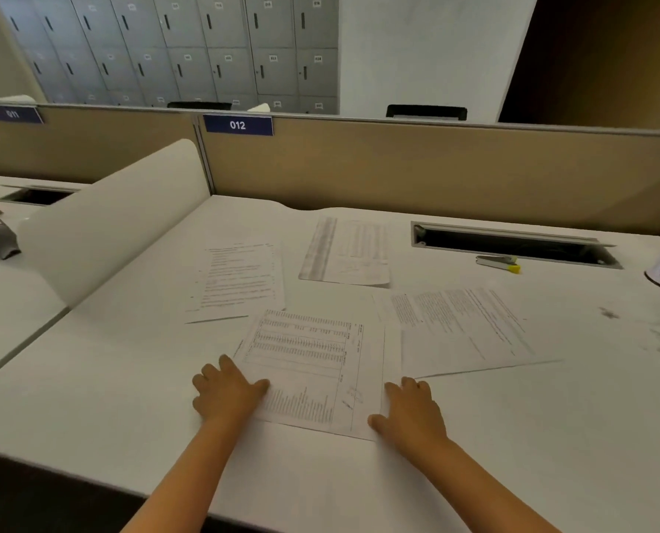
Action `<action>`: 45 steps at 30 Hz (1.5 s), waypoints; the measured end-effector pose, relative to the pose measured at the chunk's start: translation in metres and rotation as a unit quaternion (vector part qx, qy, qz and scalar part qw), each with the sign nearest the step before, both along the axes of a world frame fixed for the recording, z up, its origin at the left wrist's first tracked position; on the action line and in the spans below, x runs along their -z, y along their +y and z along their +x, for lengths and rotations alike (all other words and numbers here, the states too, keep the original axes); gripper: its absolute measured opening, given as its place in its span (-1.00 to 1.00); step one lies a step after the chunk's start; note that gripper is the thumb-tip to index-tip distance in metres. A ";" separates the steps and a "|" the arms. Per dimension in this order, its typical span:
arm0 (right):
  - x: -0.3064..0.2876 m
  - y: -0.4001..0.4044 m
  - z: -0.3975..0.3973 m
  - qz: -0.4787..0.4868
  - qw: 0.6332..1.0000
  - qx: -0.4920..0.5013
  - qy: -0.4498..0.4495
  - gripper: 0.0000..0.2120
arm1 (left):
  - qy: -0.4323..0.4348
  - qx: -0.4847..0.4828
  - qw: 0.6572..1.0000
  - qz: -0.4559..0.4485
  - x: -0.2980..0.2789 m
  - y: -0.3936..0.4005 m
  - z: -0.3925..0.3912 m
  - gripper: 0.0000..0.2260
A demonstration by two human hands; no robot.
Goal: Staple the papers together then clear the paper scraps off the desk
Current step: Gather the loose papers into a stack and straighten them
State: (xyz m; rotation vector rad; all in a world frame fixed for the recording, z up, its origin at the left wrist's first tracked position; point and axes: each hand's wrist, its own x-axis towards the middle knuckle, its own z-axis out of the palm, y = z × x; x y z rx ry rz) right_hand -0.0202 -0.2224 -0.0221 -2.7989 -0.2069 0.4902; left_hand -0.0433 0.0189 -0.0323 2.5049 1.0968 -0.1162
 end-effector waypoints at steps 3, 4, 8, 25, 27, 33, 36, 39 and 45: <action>0.003 0.003 -0.003 -0.025 1.000 -0.015 -0.010 -0.49 | -0.079 -0.034 0.992 -0.090 -0.009 0.000 -0.001 -0.35; 0.003 0.003 -0.003 -0.028 0.999 -0.016 -0.010 -0.49 | -0.111 -0.045 0.986 -0.117 -0.012 0.001 -0.002 -0.38; 0.005 0.003 0.000 -0.045 0.999 -0.021 -0.011 -0.48 | -0.205 -0.052 0.971 -0.109 -0.031 0.008 -0.004 -0.63; -0.092 -0.025 0.100 0.338 0.916 0.160 -0.147 -0.28 | -0.334 0.351 0.873 -0.055 -0.187 -0.008 0.101 -0.87; -0.103 -0.021 0.103 0.387 0.900 0.131 -0.150 -0.52 | -0.342 0.405 0.844 -0.078 -0.196 -0.012 0.114 -0.89; -0.094 -0.029 0.090 0.507 0.812 0.232 -0.173 -0.92 | -0.433 0.453 0.765 -0.149 -0.189 -0.035 0.148 -0.90; -0.089 -0.048 0.074 0.535 0.753 0.319 -0.214 -0.95 | -0.466 0.351 0.773 -0.249 -0.162 -0.045 0.172 -0.85; -0.083 -0.082 0.057 0.530 0.696 0.404 -0.268 -0.94 | -0.324 0.297 0.864 -0.247 -0.111 -0.054 0.200 -0.72; -0.077 -0.149 0.022 0.491 0.639 0.502 -0.315 -0.68 | -0.107 0.390 0.896 -0.183 -0.036 -0.099 0.227 -0.56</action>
